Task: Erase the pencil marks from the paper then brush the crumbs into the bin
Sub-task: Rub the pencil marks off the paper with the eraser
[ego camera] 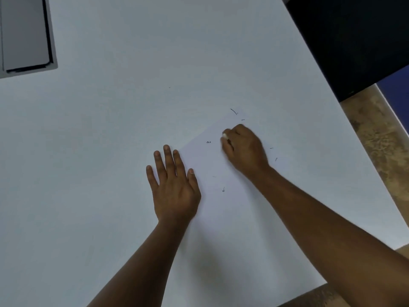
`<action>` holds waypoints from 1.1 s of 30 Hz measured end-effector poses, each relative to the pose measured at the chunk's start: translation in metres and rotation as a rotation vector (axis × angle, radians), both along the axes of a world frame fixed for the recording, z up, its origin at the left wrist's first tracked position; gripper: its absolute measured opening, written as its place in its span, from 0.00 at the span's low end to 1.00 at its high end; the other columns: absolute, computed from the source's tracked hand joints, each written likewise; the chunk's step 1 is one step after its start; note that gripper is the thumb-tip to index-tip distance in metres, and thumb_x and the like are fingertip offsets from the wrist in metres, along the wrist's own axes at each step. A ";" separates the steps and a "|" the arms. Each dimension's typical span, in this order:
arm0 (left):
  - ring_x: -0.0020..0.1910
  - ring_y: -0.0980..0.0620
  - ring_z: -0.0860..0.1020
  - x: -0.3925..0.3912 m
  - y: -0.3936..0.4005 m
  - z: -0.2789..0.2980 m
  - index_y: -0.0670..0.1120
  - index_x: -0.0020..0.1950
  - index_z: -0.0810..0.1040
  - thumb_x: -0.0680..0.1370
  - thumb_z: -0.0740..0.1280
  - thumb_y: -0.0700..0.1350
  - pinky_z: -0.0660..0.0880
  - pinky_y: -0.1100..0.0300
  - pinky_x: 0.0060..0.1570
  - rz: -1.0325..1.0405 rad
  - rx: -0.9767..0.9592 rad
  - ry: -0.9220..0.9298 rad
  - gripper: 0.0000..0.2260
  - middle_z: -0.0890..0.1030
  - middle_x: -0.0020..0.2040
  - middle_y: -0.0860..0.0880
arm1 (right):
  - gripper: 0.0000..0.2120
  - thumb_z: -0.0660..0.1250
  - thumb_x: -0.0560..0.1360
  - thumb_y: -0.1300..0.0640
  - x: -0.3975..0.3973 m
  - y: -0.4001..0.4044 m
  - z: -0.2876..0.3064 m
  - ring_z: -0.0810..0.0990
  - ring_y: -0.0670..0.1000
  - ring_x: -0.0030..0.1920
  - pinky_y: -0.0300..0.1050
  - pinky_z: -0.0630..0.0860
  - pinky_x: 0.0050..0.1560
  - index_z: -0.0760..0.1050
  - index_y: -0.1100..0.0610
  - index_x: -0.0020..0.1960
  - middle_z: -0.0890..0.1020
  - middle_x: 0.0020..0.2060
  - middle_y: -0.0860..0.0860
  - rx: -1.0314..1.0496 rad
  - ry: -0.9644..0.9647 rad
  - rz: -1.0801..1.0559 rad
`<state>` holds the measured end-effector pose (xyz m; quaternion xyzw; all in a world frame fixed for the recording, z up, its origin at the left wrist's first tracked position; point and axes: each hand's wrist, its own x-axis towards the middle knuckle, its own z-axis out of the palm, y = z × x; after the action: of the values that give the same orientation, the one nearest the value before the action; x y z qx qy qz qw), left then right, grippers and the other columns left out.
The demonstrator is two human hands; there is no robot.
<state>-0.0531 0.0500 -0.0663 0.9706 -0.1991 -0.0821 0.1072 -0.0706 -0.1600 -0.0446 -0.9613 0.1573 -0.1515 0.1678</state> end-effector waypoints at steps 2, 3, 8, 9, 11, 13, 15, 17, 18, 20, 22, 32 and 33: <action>0.83 0.45 0.38 0.000 0.000 0.000 0.43 0.84 0.47 0.85 0.42 0.55 0.39 0.42 0.80 -0.001 0.000 -0.006 0.29 0.43 0.85 0.46 | 0.09 0.63 0.77 0.59 0.000 -0.032 -0.001 0.78 0.59 0.39 0.48 0.72 0.42 0.80 0.61 0.44 0.77 0.39 0.57 -0.079 0.005 -0.109; 0.83 0.45 0.37 0.000 0.000 -0.001 0.43 0.84 0.47 0.85 0.42 0.55 0.39 0.42 0.80 -0.001 0.003 -0.007 0.29 0.43 0.85 0.46 | 0.08 0.63 0.77 0.60 -0.003 -0.050 0.003 0.77 0.59 0.39 0.49 0.72 0.43 0.79 0.61 0.42 0.77 0.38 0.58 -0.072 0.019 -0.192; 0.83 0.46 0.37 0.000 -0.001 -0.002 0.44 0.84 0.47 0.85 0.43 0.55 0.38 0.42 0.80 0.003 -0.011 -0.013 0.29 0.42 0.85 0.46 | 0.12 0.64 0.78 0.56 -0.031 -0.090 0.027 0.77 0.54 0.39 0.52 0.77 0.46 0.79 0.61 0.39 0.79 0.33 0.55 0.259 0.014 -0.397; 0.83 0.46 0.37 0.000 -0.001 -0.002 0.44 0.84 0.47 0.85 0.43 0.55 0.38 0.42 0.80 0.005 -0.012 -0.016 0.29 0.43 0.85 0.46 | 0.10 0.65 0.78 0.55 -0.036 -0.085 0.032 0.80 0.53 0.43 0.50 0.78 0.51 0.82 0.60 0.46 0.82 0.37 0.53 0.369 -0.001 -0.437; 0.83 0.45 0.39 0.000 -0.001 -0.002 0.43 0.84 0.49 0.85 0.44 0.55 0.39 0.42 0.80 0.010 -0.012 -0.022 0.29 0.44 0.85 0.46 | 0.11 0.68 0.78 0.53 -0.044 -0.073 0.042 0.83 0.51 0.49 0.47 0.78 0.57 0.83 0.58 0.55 0.86 0.47 0.52 0.594 -0.032 -0.518; 0.83 0.45 0.40 0.000 -0.001 -0.001 0.43 0.84 0.49 0.84 0.44 0.55 0.40 0.42 0.80 0.015 -0.006 -0.015 0.30 0.45 0.85 0.45 | 0.09 0.69 0.77 0.55 -0.053 -0.059 0.045 0.83 0.47 0.46 0.45 0.79 0.52 0.84 0.57 0.53 0.86 0.46 0.47 0.786 -0.066 -0.559; 0.83 0.44 0.42 -0.002 -0.002 0.001 0.41 0.84 0.50 0.84 0.45 0.56 0.41 0.41 0.80 0.027 -0.004 0.006 0.31 0.46 0.84 0.44 | 0.07 0.67 0.77 0.58 -0.063 -0.043 0.047 0.78 0.41 0.37 0.41 0.74 0.43 0.84 0.52 0.47 0.83 0.37 0.40 0.884 -0.097 -0.592; 0.83 0.42 0.44 -0.010 -0.003 0.005 0.39 0.83 0.51 0.83 0.45 0.57 0.42 0.41 0.80 0.056 -0.012 0.038 0.33 0.47 0.84 0.41 | 0.09 0.64 0.77 0.60 -0.072 -0.029 0.049 0.72 0.43 0.30 0.41 0.69 0.36 0.81 0.53 0.41 0.77 0.29 0.41 0.971 -0.139 -0.657; 0.83 0.41 0.44 -0.018 -0.003 0.008 0.38 0.83 0.51 0.82 0.45 0.57 0.43 0.40 0.80 0.073 -0.010 0.058 0.34 0.47 0.84 0.40 | 0.10 0.63 0.78 0.60 -0.077 -0.023 0.052 0.69 0.44 0.29 0.41 0.67 0.33 0.79 0.54 0.40 0.75 0.29 0.44 1.040 -0.162 -0.708; 0.83 0.40 0.44 -0.035 -0.004 0.013 0.37 0.83 0.51 0.81 0.45 0.58 0.44 0.40 0.80 0.113 0.002 0.099 0.35 0.47 0.84 0.39 | 0.10 0.60 0.80 0.59 -0.086 -0.015 0.055 0.67 0.46 0.28 0.40 0.65 0.28 0.75 0.54 0.41 0.73 0.30 0.49 1.206 -0.196 -0.806; 0.83 0.39 0.45 -0.053 -0.006 0.019 0.36 0.82 0.52 0.81 0.46 0.59 0.47 0.40 0.80 0.156 0.012 0.141 0.37 0.49 0.83 0.37 | 0.10 0.58 0.81 0.58 -0.094 -0.011 0.056 0.64 0.47 0.28 0.40 0.63 0.27 0.72 0.54 0.42 0.71 0.30 0.50 1.300 -0.173 -0.866; 0.82 0.35 0.46 -0.116 -0.024 0.039 0.32 0.81 0.50 0.78 0.45 0.65 0.50 0.42 0.79 0.355 0.035 0.244 0.44 0.49 0.82 0.32 | 0.09 0.72 0.75 0.48 -0.114 -0.030 0.056 0.75 0.49 0.33 0.45 0.74 0.36 0.77 0.53 0.44 0.79 0.37 0.49 1.099 0.099 -0.631; 0.82 0.35 0.45 -0.121 -0.026 0.041 0.32 0.81 0.49 0.77 0.44 0.66 0.49 0.43 0.79 0.374 0.029 0.242 0.45 0.48 0.82 0.33 | 0.06 0.72 0.74 0.50 -0.115 -0.032 0.056 0.76 0.49 0.35 0.45 0.74 0.38 0.78 0.51 0.44 0.79 0.38 0.48 1.055 0.117 -0.592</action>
<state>-0.1737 0.0243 -0.0255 0.9752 -0.0002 -0.1794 0.1297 -0.1856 -0.1917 0.0114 -0.6706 0.4809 -0.0400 0.5634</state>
